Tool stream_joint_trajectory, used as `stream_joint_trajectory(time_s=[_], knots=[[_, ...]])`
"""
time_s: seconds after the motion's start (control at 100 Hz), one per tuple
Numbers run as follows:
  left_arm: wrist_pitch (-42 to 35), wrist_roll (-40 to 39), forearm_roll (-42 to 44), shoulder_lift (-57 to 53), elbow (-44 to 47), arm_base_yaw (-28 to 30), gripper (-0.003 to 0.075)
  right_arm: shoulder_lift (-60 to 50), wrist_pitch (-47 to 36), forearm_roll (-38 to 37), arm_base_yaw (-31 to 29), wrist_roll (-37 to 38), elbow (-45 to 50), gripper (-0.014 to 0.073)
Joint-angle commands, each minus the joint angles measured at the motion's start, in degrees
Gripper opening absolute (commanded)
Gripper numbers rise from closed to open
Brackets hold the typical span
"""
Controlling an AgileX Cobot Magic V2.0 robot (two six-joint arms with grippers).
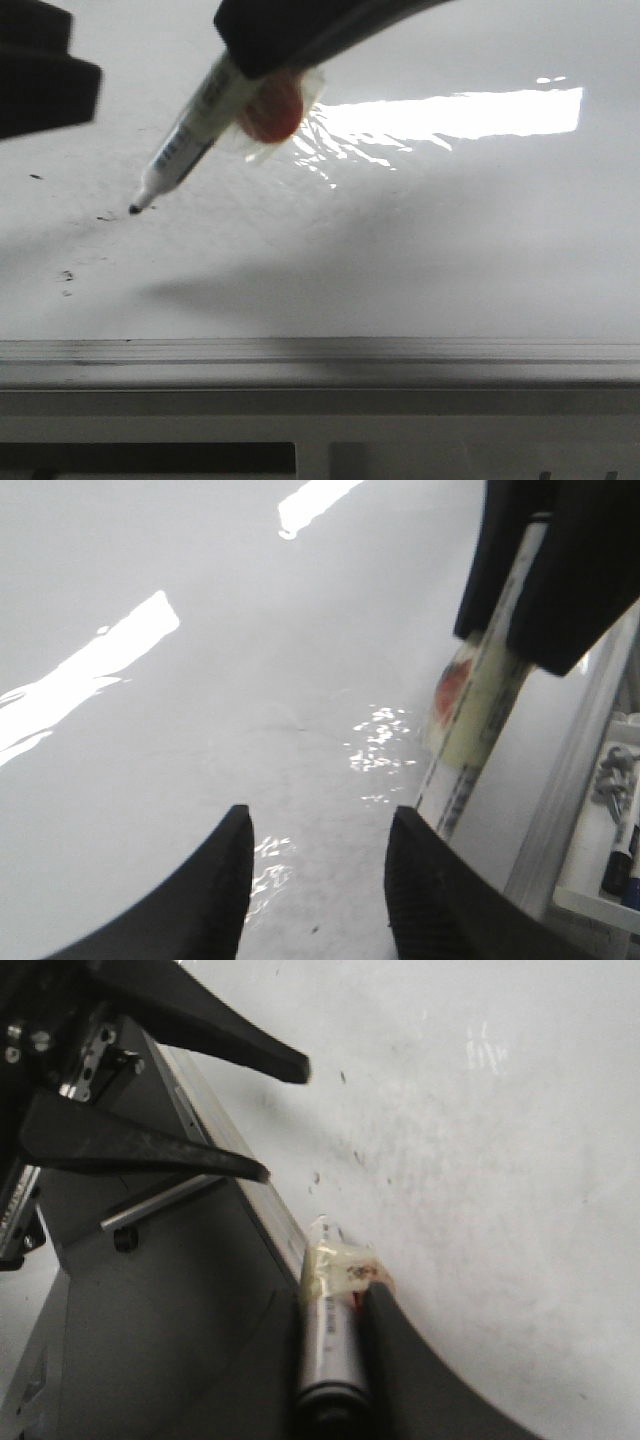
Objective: Write number 8 on whiteboard
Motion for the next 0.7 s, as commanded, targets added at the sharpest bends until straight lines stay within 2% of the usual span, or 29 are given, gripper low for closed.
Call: stream_joint_trajectory(time_s=[0.0,0.15,0.46,0.69], knots=[[2.06,-0.47,-4.3,-5.26,-1.83,0.1,0.0292,-2.71,-1.7,-0.79,-2.11,1.46,-3.68,-0.0051],[4.18,-0.47,-4.3,-10.53,-1.83,2.25,0.0291,-3.21,1.43,-0.79,-6.67,2.84,-7.4,-0.0051],[3.43,-0.47,-7.32,-10.82,-1.83,5.14,0.0291,1.93,7.29,-0.9,-15.08,4.95,-12.83,-0.0051],[3.43,-0.47,-7.32,-10.82,-1.83,5.14,0.0291,5.52,14.01,-2.0,-13.1,5.41,-12.83,-0.005]])
